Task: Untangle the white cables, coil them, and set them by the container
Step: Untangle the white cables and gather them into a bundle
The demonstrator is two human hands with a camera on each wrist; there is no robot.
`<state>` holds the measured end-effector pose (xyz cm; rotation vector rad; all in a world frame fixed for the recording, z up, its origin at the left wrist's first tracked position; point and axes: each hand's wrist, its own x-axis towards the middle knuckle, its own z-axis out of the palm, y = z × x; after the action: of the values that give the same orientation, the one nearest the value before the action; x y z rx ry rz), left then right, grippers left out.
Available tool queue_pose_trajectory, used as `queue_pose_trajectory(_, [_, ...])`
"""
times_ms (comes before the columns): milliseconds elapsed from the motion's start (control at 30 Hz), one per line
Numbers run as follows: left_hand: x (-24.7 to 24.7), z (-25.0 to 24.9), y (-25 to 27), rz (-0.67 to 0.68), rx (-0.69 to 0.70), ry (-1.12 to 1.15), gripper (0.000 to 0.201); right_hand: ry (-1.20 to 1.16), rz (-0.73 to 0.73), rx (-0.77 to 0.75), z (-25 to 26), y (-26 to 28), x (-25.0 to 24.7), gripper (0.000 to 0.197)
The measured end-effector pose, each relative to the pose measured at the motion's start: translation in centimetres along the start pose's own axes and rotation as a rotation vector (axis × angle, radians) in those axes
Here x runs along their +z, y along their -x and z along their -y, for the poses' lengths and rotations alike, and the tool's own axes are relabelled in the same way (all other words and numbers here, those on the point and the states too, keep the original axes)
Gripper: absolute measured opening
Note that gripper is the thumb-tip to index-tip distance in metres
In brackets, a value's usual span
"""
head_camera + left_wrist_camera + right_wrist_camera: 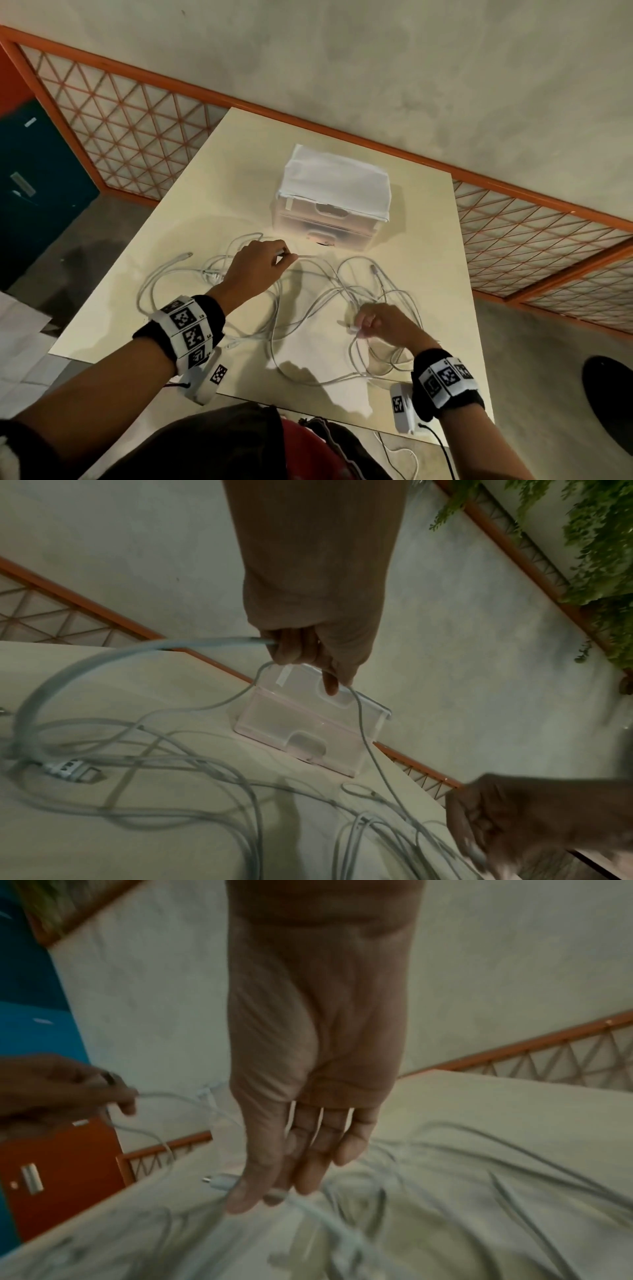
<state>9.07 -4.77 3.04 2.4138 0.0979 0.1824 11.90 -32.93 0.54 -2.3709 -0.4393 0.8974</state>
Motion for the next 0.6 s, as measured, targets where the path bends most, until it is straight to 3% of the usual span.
queue_pose_trajectory(333, [-0.4,-2.8,0.1,0.467,-0.109,0.553,0.035,-0.44,-0.145,-0.292,10.0,0.1,-3.1,0.012])
queue_pose_trajectory(600, [-0.5,-3.9,0.3,0.465,-0.057,0.592,0.012,-0.517,-0.207,-0.262,11.6,-1.0,-3.0,0.013])
